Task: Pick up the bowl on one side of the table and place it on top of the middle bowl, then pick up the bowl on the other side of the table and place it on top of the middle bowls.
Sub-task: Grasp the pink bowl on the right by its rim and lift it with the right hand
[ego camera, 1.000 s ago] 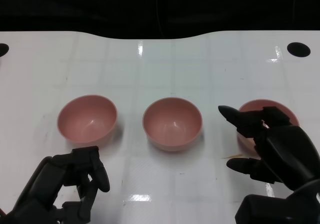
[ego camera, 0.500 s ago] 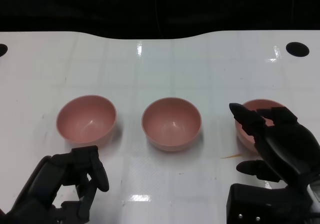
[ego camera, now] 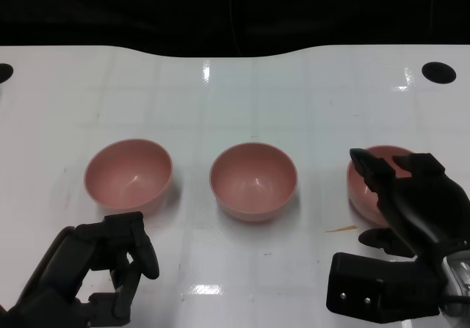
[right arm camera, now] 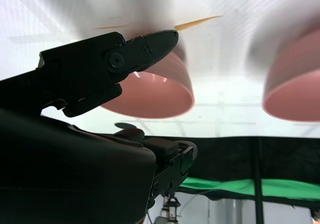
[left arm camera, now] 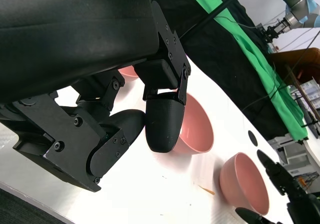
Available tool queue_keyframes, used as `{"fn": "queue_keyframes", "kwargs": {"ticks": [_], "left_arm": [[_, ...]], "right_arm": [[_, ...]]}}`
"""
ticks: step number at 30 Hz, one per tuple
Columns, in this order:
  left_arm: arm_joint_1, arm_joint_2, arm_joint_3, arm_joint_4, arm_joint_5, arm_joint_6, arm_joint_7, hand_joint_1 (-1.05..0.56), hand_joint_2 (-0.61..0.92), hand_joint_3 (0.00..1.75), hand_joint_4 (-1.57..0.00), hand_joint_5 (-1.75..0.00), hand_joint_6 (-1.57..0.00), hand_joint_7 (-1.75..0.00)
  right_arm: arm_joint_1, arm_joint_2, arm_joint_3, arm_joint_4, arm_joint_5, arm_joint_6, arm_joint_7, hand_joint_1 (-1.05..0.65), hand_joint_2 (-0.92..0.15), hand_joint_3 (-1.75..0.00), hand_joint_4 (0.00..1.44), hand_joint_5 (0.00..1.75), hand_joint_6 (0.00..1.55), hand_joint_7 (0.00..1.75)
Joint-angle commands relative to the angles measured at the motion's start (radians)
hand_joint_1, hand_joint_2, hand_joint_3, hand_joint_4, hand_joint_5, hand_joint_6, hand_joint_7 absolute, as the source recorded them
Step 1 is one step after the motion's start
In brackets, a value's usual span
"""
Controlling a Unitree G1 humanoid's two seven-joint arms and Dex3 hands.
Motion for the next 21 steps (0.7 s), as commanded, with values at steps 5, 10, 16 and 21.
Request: {"fn": "queue_keyframes", "kwargs": {"ticks": [5,10,16,21], "left_arm": [[-0.006,0.017,0.01,-0.004,-0.007,-0.001,-0.02,-0.13,0.4,1.4,-0.86,-1.73,-0.8,-1.54],[-0.01,0.011,0.011,0.0,-0.02,-0.001,-0.026,-0.13,0.41,1.38,-0.85,-1.73,-0.8,-1.54],[-0.007,0.004,0.007,-0.011,-0.014,0.01,-0.02,-0.12,0.42,1.37,-0.85,-1.73,-0.8,-1.53],[-0.008,-0.003,-0.001,-0.021,-0.003,0.017,-0.014,-0.13,0.41,1.38,-0.86,-1.74,-0.8,-1.54]], "right_arm": [[-0.069,-0.004,0.029,0.079,-0.009,0.087,0.059,-0.63,-0.9,-0.01,0.01,0.49,0.17,0.03],[-0.118,0.0,0.05,0.165,-0.005,0.11,0.059,-0.62,-0.9,0.0,0.09,0.53,0.28,0.06],[-0.17,-0.009,0.084,0.268,0.019,0.097,0.064,-0.59,-0.91,0.0,0.39,0.48,0.45,0.05],[-0.204,-0.034,0.103,0.369,0.07,0.003,0.034,-0.46,-0.91,0.0,0.81,0.79,0.8,0.06]]}}
